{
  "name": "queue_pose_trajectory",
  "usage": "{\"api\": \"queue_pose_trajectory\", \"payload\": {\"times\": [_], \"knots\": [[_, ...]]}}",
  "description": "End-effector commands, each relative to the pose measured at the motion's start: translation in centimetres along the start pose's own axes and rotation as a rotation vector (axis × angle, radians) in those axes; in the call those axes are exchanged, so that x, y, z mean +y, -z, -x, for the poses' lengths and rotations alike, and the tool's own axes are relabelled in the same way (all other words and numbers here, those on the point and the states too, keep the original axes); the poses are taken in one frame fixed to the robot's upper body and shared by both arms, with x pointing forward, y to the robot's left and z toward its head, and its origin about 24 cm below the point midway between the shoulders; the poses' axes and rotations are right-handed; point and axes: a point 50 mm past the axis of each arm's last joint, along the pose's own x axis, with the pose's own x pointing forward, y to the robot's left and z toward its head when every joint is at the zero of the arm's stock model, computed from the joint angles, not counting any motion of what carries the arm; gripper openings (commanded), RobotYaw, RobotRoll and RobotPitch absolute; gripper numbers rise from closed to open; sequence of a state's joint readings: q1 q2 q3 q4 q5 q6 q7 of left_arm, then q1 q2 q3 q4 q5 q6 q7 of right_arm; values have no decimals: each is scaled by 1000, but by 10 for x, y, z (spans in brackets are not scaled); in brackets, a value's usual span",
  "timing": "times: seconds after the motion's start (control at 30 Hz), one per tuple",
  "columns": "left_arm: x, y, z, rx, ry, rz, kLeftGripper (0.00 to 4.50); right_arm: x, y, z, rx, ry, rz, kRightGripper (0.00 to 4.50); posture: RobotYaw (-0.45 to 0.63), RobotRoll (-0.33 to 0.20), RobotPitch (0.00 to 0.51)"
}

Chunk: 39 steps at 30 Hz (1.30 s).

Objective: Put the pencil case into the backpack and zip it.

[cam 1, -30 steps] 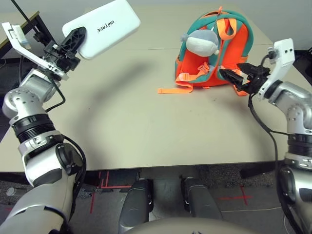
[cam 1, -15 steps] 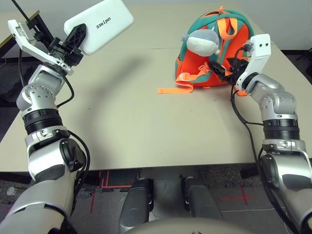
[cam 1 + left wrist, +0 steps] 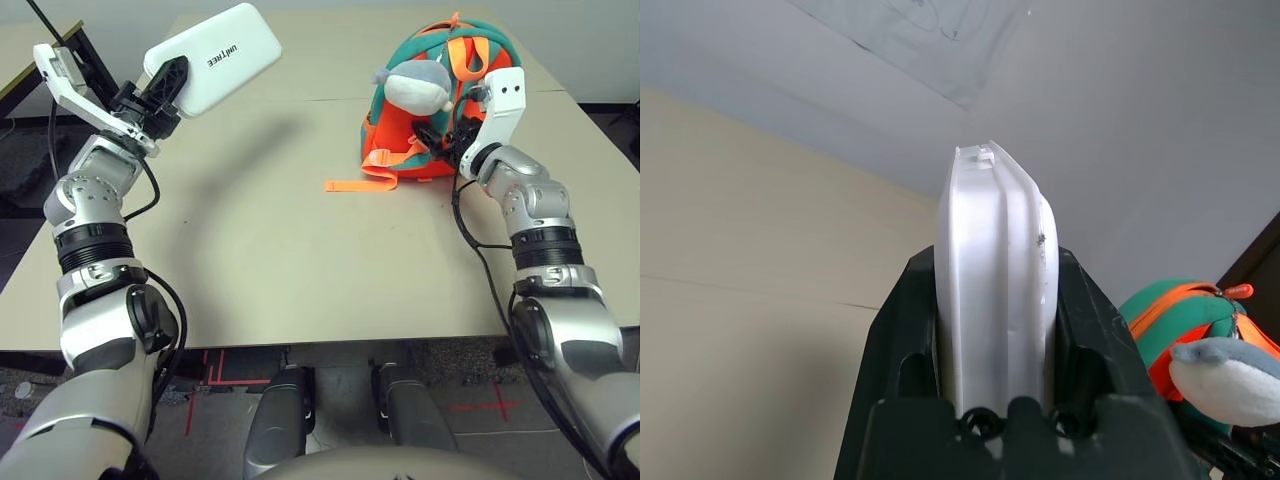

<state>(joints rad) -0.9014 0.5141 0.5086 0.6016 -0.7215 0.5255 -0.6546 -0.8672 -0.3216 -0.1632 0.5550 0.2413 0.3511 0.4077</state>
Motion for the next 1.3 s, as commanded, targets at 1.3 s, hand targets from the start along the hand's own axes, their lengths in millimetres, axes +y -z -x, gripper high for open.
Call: {"api": "queue_pose_trajectory", "payload": {"times": [1.3], "knots": [[-15,26,-21,58,56,-15,1276,30,-66,97,-93,-94,91,238,-206,0,123]]}}
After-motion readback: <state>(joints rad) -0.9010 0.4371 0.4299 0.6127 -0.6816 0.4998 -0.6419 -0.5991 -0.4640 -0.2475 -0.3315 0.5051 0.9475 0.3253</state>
